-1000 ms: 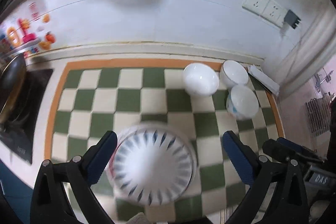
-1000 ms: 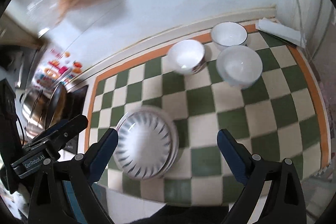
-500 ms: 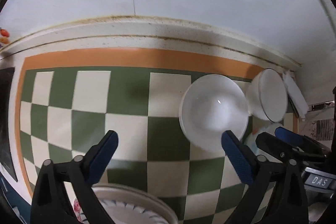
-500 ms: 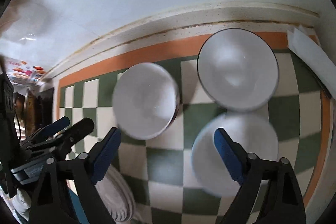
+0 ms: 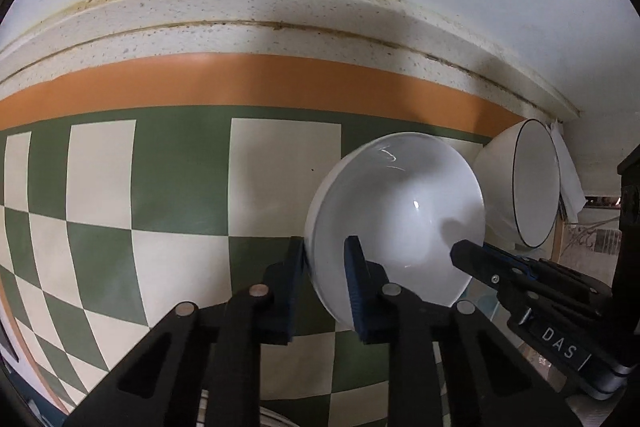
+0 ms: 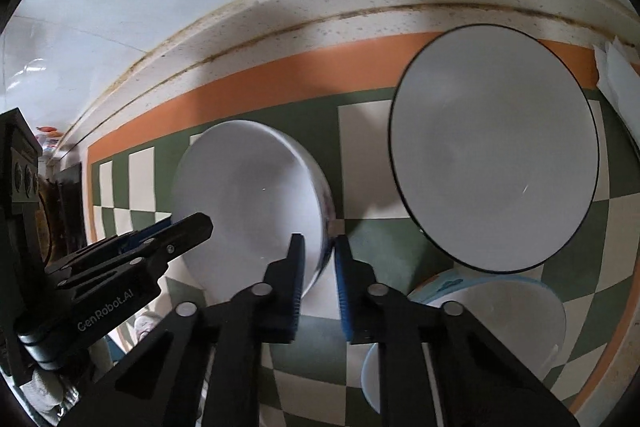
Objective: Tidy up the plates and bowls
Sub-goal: 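Move both tools to the plain white bowl and grasp its rim, then carry the plain white bowl, set it on the cloth, open both tools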
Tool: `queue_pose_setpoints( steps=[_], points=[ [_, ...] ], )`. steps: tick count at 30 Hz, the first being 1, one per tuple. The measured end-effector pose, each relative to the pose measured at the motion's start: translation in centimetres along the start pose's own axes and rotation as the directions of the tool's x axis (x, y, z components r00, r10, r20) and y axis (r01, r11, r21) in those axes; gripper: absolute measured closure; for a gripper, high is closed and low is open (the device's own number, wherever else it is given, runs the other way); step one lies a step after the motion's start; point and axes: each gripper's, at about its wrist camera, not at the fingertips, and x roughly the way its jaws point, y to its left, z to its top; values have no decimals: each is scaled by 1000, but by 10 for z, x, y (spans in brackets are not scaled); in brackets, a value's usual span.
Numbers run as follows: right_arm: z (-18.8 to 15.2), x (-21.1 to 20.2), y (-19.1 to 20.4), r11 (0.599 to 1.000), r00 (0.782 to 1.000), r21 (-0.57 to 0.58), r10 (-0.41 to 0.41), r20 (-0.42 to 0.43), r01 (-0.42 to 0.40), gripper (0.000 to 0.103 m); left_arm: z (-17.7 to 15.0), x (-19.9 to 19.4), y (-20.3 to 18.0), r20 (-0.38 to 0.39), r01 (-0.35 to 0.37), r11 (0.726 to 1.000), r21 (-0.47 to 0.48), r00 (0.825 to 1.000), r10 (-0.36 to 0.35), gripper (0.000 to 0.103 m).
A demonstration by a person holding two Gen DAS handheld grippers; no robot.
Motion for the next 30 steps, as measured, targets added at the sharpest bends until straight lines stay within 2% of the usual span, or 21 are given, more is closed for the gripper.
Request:
queue_pose_setpoints(
  steps=[7, 10, 15, 22, 30],
  points=[
    [-8, -1, 3, 1000, 1000, -8, -11, 19, 11, 92, 0, -6, -4, 23, -17, 1000, 15, 1000, 16, 87],
    [-13, -11, 10, 999, 999, -27, -22, 40, 23, 92, -6, -23, -11, 59, -20, 999, 30, 998, 18, 87],
    [-30, -38, 19, 999, 998, -42, 6, 69, -3, 92, -30, -60, -13, 105, -7, 999, 44, 994, 3, 87],
    [-84, -83, 23, 998, 993, -61, 28, 112, -21, 92, -80, -95, -29, 138, 9, 996, 89, 990, -21, 87],
    [-172, -111, -3, 999, 990, -35, 22, 136, -18, 91, -143, -82, -50, 85, 31, 986, 166, 995, -45, 87]
  ],
)
